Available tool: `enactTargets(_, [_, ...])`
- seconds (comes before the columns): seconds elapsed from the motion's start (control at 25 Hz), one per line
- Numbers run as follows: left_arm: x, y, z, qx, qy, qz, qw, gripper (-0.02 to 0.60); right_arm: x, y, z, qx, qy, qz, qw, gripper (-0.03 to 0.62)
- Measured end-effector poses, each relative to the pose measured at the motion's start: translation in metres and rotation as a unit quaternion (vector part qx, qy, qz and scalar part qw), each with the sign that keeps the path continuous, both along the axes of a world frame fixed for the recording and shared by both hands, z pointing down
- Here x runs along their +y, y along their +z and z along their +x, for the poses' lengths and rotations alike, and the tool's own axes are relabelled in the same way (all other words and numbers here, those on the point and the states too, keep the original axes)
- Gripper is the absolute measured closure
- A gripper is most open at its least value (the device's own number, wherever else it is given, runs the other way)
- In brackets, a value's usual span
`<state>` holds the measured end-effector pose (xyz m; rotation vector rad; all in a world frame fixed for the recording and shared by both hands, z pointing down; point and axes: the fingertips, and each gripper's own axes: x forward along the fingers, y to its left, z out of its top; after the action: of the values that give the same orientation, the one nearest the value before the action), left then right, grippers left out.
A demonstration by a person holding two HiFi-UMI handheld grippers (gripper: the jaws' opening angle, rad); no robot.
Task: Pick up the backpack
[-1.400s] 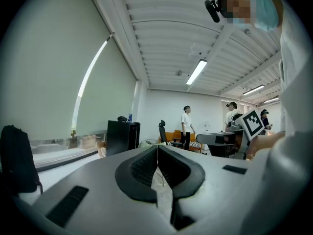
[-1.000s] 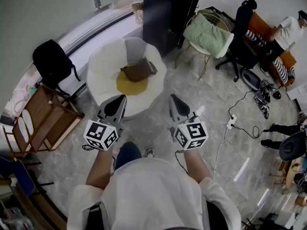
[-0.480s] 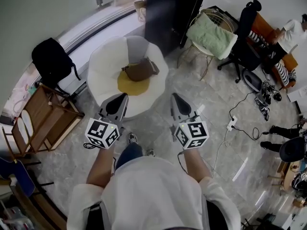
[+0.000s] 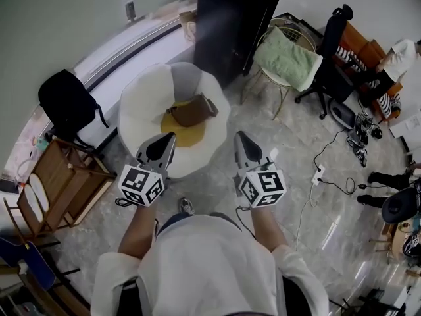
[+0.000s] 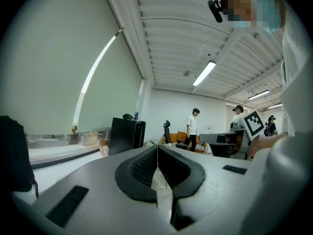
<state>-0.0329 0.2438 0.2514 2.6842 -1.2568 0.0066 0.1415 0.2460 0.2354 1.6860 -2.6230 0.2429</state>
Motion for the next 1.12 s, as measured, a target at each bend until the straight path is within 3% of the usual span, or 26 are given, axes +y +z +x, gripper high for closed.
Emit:
enactTargets(0.44, [-0.041, 0.013, -0.005, -0.001, -0.016, -0.021, 0.9996, 0.549, -0.048, 0.015, 0.004, 0.005, -0.003, -0.02, 1.0, 0.565])
enactTargets(1.12, [-0.094, 0.017, 0.051, -0.009, -0.109, -0.011, 0.9939, 0.549, -0.131, 0.027, 0.061, 0.007, -0.094, -0.023, 0.995, 0.565])
